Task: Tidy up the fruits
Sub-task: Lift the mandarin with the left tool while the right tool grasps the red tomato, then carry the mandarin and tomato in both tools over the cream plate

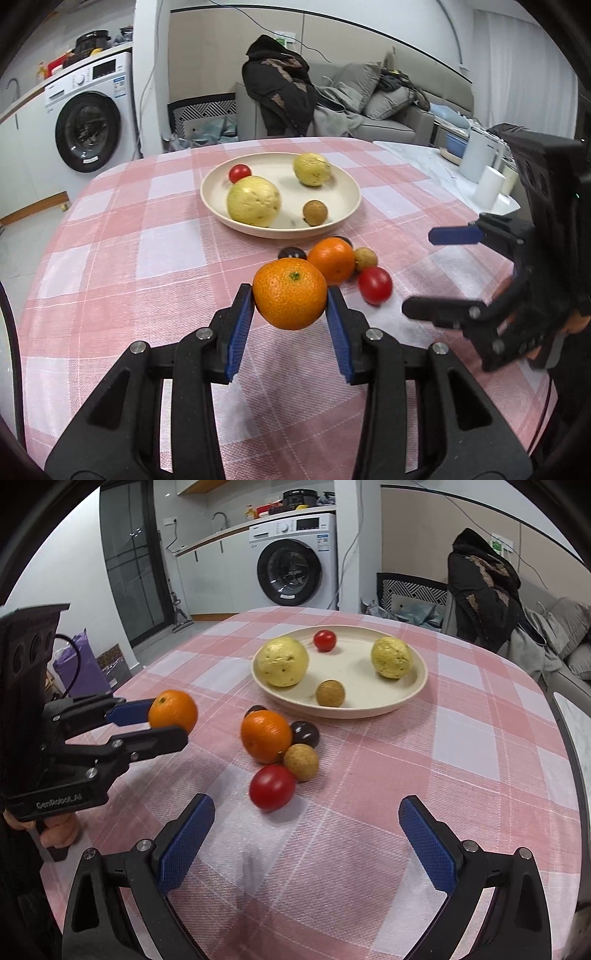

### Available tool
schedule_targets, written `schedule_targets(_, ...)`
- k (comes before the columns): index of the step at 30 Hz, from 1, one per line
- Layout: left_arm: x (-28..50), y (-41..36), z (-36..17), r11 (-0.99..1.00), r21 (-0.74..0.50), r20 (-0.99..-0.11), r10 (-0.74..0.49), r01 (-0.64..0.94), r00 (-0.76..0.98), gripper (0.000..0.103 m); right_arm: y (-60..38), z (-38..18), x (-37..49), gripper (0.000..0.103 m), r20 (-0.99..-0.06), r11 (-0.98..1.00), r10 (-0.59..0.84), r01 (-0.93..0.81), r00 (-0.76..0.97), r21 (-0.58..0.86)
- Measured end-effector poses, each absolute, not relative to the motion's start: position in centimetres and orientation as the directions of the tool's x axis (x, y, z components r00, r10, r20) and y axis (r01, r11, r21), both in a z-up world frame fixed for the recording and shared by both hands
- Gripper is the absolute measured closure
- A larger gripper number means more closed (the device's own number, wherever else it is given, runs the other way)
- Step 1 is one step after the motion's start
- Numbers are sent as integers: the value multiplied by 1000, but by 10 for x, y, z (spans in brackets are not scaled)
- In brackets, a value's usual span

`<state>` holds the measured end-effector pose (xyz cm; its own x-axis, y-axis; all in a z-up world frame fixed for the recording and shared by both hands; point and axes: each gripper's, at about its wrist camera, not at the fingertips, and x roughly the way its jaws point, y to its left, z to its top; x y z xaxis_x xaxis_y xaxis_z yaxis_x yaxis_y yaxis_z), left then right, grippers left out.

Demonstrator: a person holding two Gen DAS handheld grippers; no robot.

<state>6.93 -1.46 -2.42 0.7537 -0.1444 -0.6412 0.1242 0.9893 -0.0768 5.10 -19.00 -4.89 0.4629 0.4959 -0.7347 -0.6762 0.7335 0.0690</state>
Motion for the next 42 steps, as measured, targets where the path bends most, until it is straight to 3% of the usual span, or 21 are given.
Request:
schedule_targets(2,70,-13,-25,990,-79,-641,-143,121,754,66,-184,-51,49,3,-739,724,500,-686,452,70)
schedule_targets(6,71,-15,-26,990,-78,-645,-141,119,751,66,-175,-55,48,24,-754,711,496,-699,430,70)
schedule_targets(9,71,-15,-27,990,-79,-644,-141,118,752,66,-170,-57,47,31,-760,707,494,-704,422,68)
schedule_targets(30,73,-20,-29,989,-76,-650,-147,129,745,66,-153,-66,57,72,-788,719,456,-693,415,51)
schedule_targets(42,71,-19,-29,989,-77,-643,-146,126,752,66,-162,-59,46,73,-759,710,491,-701,428,64)
